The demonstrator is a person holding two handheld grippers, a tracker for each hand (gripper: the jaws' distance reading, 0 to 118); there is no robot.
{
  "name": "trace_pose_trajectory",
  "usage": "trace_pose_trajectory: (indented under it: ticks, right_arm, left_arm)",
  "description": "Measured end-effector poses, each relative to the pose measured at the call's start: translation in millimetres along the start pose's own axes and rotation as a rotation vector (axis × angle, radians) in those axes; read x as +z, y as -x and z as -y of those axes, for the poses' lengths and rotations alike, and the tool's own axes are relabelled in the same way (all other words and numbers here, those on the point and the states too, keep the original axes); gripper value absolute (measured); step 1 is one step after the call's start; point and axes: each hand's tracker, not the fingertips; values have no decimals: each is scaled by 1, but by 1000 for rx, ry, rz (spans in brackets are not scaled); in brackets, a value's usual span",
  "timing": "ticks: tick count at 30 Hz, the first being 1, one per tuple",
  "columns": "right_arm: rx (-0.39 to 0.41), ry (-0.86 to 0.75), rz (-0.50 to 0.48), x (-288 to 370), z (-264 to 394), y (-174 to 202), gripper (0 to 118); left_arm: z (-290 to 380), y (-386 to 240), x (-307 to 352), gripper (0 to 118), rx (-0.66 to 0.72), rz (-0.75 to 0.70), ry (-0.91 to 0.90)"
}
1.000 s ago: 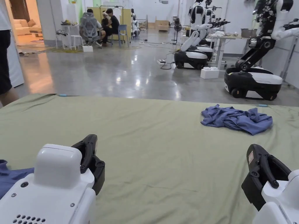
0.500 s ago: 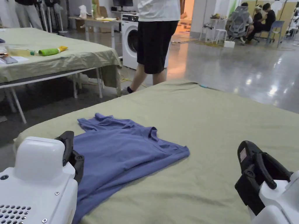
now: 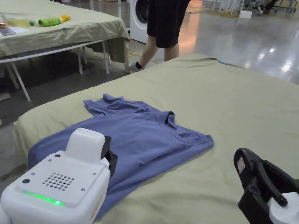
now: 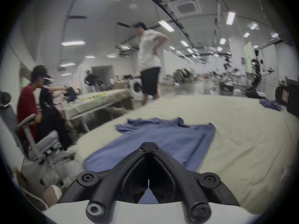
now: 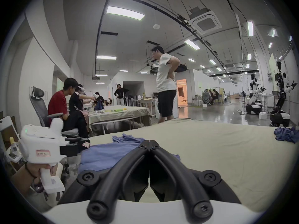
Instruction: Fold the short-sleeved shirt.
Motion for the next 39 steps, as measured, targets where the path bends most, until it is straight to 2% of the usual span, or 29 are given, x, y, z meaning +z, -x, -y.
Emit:
trace_pose_trajectory:
  ticks: [3, 5, 6, 7, 8, 9, 12, 16, 19, 20, 21, 22, 23, 24, 28, 33, 36, 39]
  right_arm:
    - [16, 27, 40, -5, 8, -14, 3]
    - [27, 52, 59, -7, 12, -23, 3]
    - [29, 58, 61, -8, 13, -27, 3]
    - [30, 64, 66, -7, 16, -29, 3]
    - [30, 69, 76, -6, 18, -32, 3]
    - [26, 73, 84, -6, 19, -34, 3]
    - [11, 94, 104, -6, 24, -43, 3]
    - [-3, 113, 124, -7, 29, -49, 3]
    - [2, 126, 132, -3, 33, -53, 3]
    - [4, 128, 135, -2, 35, -53, 3]
    - [3, 130, 138, -1, 36, -54, 3]
    - [-2, 134, 142, 1, 37, -54, 3]
    - [-13, 137, 144, 4, 39, -56, 3]
    - [-24, 139, 144, 6, 40, -57, 3]
    - [-64, 152, 175, 16, 43, -63, 3]
    - [-102, 148, 248, 39, 42, -77, 3]
    - [-112, 138, 303, 62, 42, -90, 3]
    - [-95, 135, 391, 89, 38, -101, 3]
  left_arm:
    - [0, 6, -45, 1, 95, 124, 122]
    - [-5, 15, -82, 27, 161, 266, 226]
    - [-6, 14, -94, 43, 161, 283, 273]
    - [-9, 14, -108, 81, 136, 268, 308]
    - [-13, 12, -120, 101, 91, 247, 318]
    - [-14, 11, -129, 107, 51, 226, 322]
    - [-20, 2, -151, 111, -19, 212, 326]
    - [-14, -12, -171, 111, -44, 221, 505]
    - [-15, -17, -172, 94, 4, 216, 498]
    - [-18, -16, -168, 83, 44, 220, 465]
    - [-20, -16, -165, 61, 81, 213, 434]
    - [-20, -12, -162, 12, 122, 189, 419]
    - [-19, -9, -161, 5, 175, 166, 406]
    - [-18, -7, -160, 5, 231, 212, 421]
    - [-11, -1, -161, 5, 293, 214, 422]
    - [-18, 17, -143, 5, 640, 373, 312]
    - [-34, 2, -129, 5, 637, 353, 277]
    - [-49, -16, -117, 5, 679, 431, 206]
